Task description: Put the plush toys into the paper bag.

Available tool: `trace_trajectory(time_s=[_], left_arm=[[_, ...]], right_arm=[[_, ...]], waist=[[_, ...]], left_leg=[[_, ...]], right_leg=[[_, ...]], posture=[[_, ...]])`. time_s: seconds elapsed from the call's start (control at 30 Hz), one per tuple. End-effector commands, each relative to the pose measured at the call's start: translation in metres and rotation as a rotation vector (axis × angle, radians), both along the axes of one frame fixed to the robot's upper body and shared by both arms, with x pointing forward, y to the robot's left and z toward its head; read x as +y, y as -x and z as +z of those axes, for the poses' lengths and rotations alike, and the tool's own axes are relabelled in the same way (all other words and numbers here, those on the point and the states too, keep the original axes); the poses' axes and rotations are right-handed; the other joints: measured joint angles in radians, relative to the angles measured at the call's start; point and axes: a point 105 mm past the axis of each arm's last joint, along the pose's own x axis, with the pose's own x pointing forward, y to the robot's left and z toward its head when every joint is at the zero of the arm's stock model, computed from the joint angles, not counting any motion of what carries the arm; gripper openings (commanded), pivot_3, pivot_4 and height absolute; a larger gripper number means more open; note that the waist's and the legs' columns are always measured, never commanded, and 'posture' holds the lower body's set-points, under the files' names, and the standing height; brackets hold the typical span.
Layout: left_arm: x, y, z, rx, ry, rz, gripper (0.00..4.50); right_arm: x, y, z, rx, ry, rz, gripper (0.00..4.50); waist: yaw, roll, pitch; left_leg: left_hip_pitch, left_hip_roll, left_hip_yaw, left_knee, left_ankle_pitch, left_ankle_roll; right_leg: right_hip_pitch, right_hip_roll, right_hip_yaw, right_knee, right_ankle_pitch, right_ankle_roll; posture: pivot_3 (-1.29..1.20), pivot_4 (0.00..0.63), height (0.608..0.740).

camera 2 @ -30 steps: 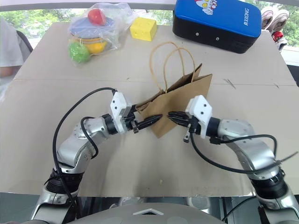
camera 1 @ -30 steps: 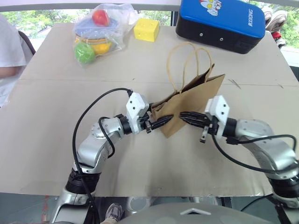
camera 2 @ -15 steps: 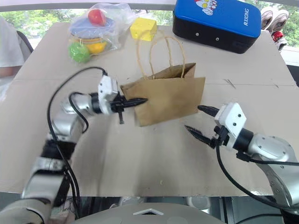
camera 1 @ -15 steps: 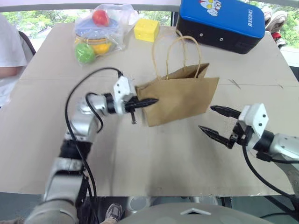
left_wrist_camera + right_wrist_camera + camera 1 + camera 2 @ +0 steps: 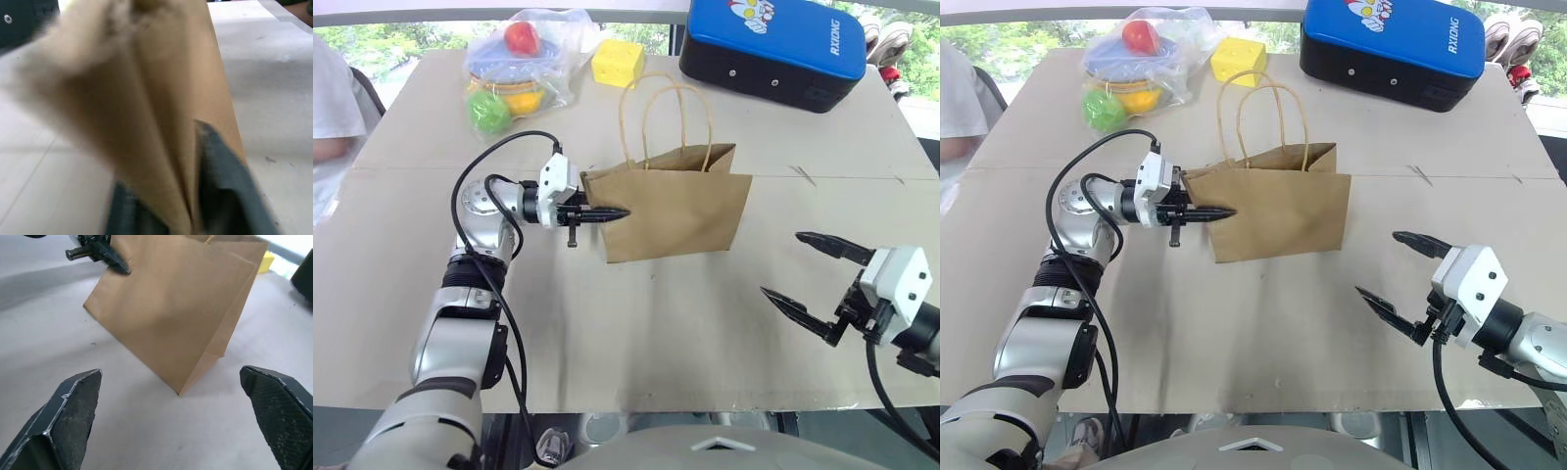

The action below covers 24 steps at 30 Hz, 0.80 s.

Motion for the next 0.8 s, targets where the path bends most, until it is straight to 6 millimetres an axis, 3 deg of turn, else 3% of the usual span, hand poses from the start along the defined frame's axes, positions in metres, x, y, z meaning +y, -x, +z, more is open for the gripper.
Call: trace_trajectory(time_s=[0.03, 0.13, 0.17, 0.47, 0.57, 0.7, 0.8], left_arm=[[0.013, 0.005, 0.028, -0.046, 0.094, 0.07, 2.81], [0.023, 0.017, 0.029, -0.038, 0.106, 0.158, 4.27], [0.027, 0.022, 0.028, -0.017, 0.11, 0.195, 4.45], [0.064, 0.08, 0.008, 0.196, 0.159, 0.505, 4.45], [0.073, 0.102, 0.0, 0.238, 0.145, 0.578, 4.45], [0.083, 0.12, -0.004, 0.265, 0.132, 0.626, 4.45], [0.08, 0.13, -0.006, 0.295, 0.151, 0.596, 4.45]], right_arm=[[-0.001, -0.002, 0.003, 0.003, -0.047, 0.024, 4.5], [-0.003, -0.003, 0.004, -0.02, -0.024, 0.05, 4.5], [-0.005, -0.005, 0.003, -0.013, -0.023, 0.051, 4.5], [-0.037, -0.001, 0.003, -0.007, 0.003, 0.071, 4.5], [-0.066, 0.004, -0.004, 0.01, 0.071, 0.012, 4.5], [-0.09, 0.014, -0.008, 0.027, 0.101, -0.045, 4.5], [-0.099, 0.018, -0.013, 0.037, 0.126, -0.062, 4.5]], waist=[[-0.004, 0.0, 0.0], [-0.004, 0.0, 0.0], [-0.002, 0.0, 0.0], [0.001, 0.001, 0.0], [0.004, 0.0, 0.0], [0.01, 0.001, -0.001], [0.008, 0.001, -0.001]], left_leg=[[0.0, 0.0, 0.0, 0.0, 0.0, 0.0], [0.001, 0.001, 0.0, 0.0, 0.0, 0.0], [0.001, 0.001, 0.0, 0.0, 0.0, 0.0], [0.002, 0.001, 0.002, -0.001, 0.0, 0.0], [0.004, 0.001, 0.002, -0.002, 0.0, 0.0], [0.005, 0.0, 0.003, -0.002, 0.0, 0.0], [0.008, 0.001, 0.005, -0.004, 0.0, 0.0]], right_leg=[[0.0, 0.0, 0.0, 0.0, 0.0, 0.0], [0.0, 0.0, 0.001, 0.0, 0.0, 0.0], [0.0, 0.0, 0.001, 0.0, 0.0, 0.0], [0.001, -0.003, 0.001, -0.001, 0.0, 0.0], [0.002, -0.003, 0.0, 0.0, -0.002, -0.003], [0.003, -0.005, 0.001, -0.001, -0.003, -0.004], [0.003, -0.005, 0.002, -0.001, -0.005, -0.001]], posture=[[0.0, 0.15, 0.74], [0.0, 0.15, 0.74], [0.0, 0.15, 0.74], [0.0, 0.15, 0.74], [0.0, 0.15, 0.74], [0.0, 0.15, 0.74], [0.0, 0.15, 0.74]])
